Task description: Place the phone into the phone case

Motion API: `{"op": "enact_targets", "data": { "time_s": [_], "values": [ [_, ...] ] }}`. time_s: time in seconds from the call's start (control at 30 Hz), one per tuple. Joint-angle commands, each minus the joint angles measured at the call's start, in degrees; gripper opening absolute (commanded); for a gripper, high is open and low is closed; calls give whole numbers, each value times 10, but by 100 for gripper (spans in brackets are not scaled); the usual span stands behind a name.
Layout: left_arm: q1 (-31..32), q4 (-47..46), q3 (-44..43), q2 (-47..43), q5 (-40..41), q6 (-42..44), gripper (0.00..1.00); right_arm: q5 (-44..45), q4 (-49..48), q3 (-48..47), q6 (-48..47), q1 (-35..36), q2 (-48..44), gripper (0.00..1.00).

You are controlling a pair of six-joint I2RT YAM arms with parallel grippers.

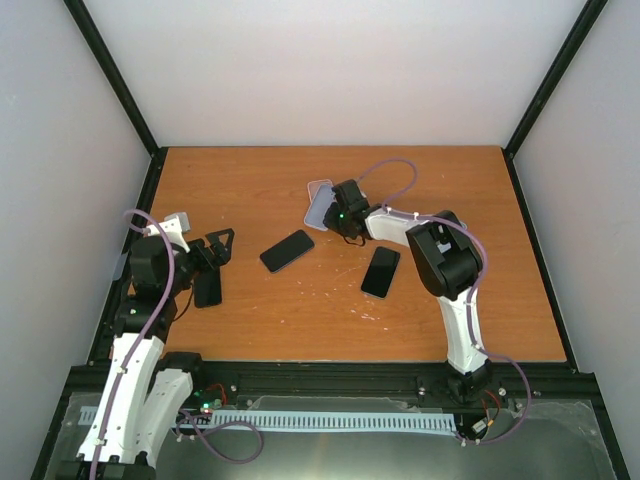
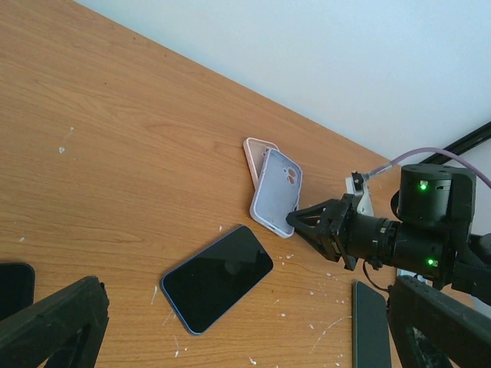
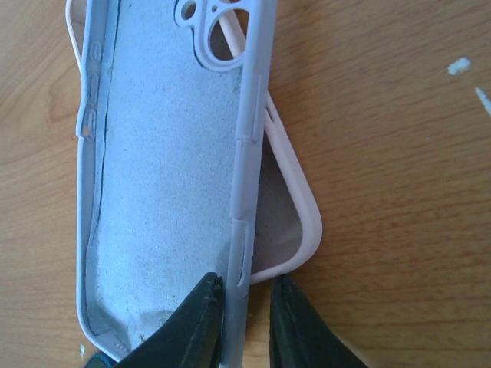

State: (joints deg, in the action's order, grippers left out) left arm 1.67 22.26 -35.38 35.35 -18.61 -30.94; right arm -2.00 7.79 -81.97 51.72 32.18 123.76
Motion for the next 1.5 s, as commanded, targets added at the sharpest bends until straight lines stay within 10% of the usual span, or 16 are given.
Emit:
{"op": "enact_targets", "data": {
  "time_s": [0.0,0.6,0.97,1.47],
  "values": [
    [3,-17,-3,-5,5,11,99,-3,13,0,-7,-1,-11,13],
    [3,-18,-2,8,5,10,100,34,121,246,-46,94,-289,3],
    [3,-14,-5,25,5,10,100,32,134,383,105,226,-383,7],
    [3,-8,-7,37,3,9,100,210,272,332,58,145,-403,78]
  ]
}}
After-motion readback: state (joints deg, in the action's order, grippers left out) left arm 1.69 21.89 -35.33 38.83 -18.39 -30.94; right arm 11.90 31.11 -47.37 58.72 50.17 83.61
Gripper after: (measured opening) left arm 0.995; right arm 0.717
